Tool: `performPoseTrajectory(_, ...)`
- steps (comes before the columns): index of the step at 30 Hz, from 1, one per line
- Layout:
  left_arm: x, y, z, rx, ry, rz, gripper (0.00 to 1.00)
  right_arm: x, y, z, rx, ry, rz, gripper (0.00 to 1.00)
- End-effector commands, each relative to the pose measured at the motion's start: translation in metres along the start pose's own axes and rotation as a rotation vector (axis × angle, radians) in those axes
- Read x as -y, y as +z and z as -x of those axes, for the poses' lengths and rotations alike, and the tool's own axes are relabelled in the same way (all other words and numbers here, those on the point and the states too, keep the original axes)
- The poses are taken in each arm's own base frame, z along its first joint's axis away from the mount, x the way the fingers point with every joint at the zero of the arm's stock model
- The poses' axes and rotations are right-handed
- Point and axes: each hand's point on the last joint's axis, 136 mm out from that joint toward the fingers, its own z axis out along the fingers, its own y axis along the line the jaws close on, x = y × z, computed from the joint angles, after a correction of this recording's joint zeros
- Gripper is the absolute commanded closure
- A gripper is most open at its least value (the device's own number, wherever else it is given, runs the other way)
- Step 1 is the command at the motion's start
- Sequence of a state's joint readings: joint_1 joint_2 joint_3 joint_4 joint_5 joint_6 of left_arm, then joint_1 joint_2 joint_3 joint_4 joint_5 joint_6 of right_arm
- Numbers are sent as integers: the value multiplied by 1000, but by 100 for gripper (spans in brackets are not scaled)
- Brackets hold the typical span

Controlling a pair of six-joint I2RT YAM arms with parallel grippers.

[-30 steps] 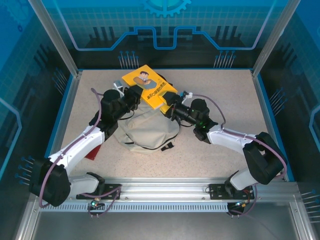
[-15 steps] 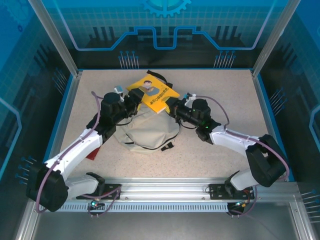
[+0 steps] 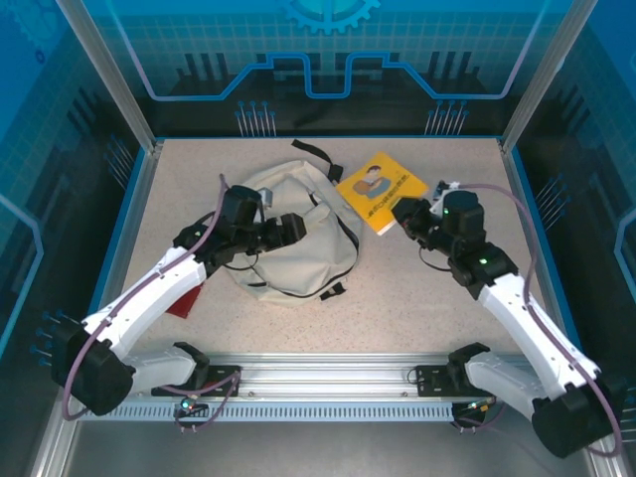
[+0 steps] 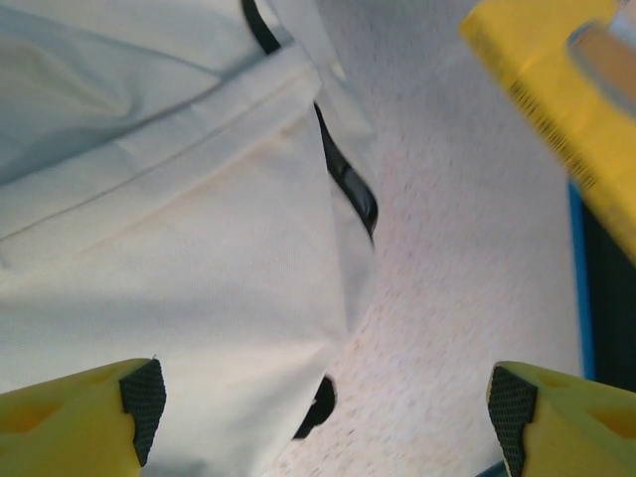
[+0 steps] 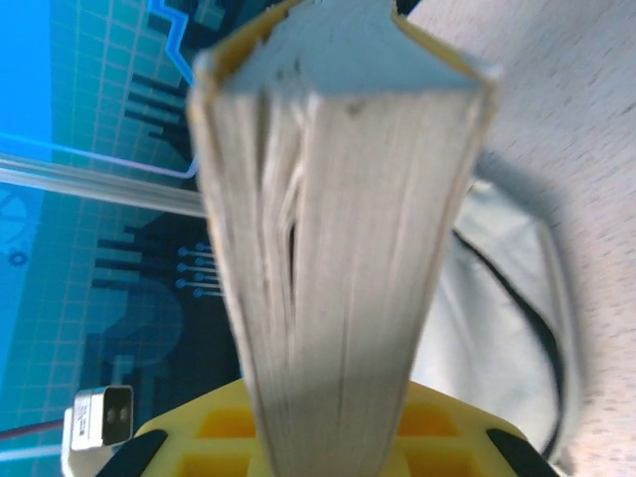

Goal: Pack the student bag
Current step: Open the student bag at the center of the table.

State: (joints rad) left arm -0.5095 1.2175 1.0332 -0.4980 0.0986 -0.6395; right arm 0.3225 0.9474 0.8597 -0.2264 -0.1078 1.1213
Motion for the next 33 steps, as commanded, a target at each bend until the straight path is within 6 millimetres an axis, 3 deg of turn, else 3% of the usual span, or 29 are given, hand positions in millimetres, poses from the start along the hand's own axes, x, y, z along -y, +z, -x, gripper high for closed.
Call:
performPoseTrajectory(1, 4, 5, -23, -103, 236, 85, 14, 4, -31, 14, 45, -107, -52, 98)
performPoseTrajectory(6, 23, 28, -47, -207, 378, 116, 17, 24, -55, 25, 86, -99, -127, 99)
performPoseTrajectory(10, 27, 48, -66, -283, 492, 178, 19, 35, -66, 30, 110, -80, -161, 99)
performPoseTrajectory(22, -5, 92, -92, -434, 610, 487, 43, 51, -64, 31, 104, -29, -180, 98)
performPoseTrajectory(27, -16, 101, -95, -441, 621, 557, 45, 51, -64, 31, 101, -26, -181, 98)
performPoseTrajectory(33, -17, 107, -93, -435, 621, 577, 57, 52, -63, 30, 98, -18, -182, 98)
